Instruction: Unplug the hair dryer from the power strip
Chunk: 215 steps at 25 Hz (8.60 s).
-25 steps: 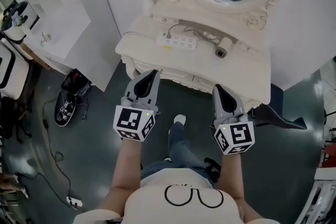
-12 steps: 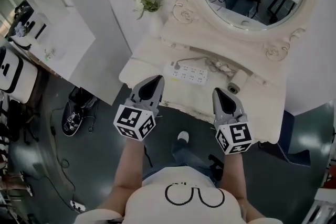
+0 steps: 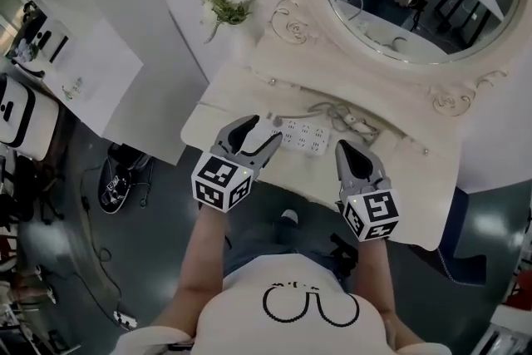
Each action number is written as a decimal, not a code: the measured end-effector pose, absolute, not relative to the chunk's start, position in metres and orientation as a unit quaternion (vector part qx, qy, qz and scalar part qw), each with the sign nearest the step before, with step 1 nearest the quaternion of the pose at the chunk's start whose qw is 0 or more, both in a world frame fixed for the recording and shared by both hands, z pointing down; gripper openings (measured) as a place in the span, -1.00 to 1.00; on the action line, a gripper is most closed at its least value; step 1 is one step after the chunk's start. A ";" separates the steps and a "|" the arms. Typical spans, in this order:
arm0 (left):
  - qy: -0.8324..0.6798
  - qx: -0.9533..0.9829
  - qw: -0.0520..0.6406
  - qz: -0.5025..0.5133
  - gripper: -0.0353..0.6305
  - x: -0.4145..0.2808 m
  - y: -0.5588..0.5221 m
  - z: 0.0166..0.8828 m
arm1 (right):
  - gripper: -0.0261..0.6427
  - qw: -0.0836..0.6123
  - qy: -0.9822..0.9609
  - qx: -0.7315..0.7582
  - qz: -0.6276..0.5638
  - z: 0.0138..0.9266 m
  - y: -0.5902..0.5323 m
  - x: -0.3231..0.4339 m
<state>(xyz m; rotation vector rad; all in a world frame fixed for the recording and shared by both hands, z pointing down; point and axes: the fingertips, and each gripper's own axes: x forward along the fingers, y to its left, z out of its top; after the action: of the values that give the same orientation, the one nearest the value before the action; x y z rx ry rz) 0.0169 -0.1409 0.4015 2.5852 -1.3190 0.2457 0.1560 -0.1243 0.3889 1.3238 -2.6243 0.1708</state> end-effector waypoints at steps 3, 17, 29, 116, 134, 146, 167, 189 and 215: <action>-0.446 0.879 0.125 0.112 -0.12 0.018 -0.153 0.424 | -0.93 0.110 -0.889 0.439 0.067 0.403 -0.135 0.152; -0.399 0.872 0.226 0.172 -0.23 0.021 -0.217 0.532 | -0.93 0.170 -0.854 0.467 0.153 0.473 -0.175 0.145; -0.354 0.877 0.150 0.287 -0.68 0.027 -0.240 0.581 | -0.93 0.197 -0.822 0.495 0.200 0.523 -0.195 0.132; -0.337 0.836 0.359 0.242 -0.76 0.019 -0.256 0.559 | 0.55 0.457 -0.845 0.247 0.127 0.617 -0.205 0.097; -0.310 0.852 0.349 0.237 -0.77 0.016 -0.245 0.553 | 0.44 0.521 -0.815 0.229 0.109 0.616 -0.201 0.098; -0.321 0.871 0.221 0.298 -0.79 0.018 -0.235 0.546 | 0.44 0.529 -0.808 0.227 0.123 0.617 -0.200 0.098; -0.302 0.881 0.323 0.168 -0.83 0.050 -0.254 0.489 | 0.44 0.536 -0.807 0.219 0.114 0.617 -0.201 0.096; -0.317 0.859 0.398 0.058 -0.78 -0.082 -0.249 0.478 | 0.44 0.526 -0.807 0.242 0.121 0.615 -0.196 0.095; -0.437 0.810 0.355 0.166 -0.11 -0.144 -0.220 0.543 | 0.45 0.381 -0.827 0.404 0.088 0.501 -0.197 0.117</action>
<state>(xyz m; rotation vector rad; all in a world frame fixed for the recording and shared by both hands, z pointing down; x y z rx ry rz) -0.1439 -0.2198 0.5429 2.0929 -1.1285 0.4283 0.1173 -0.1966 0.5007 1.0312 -2.1096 0.2255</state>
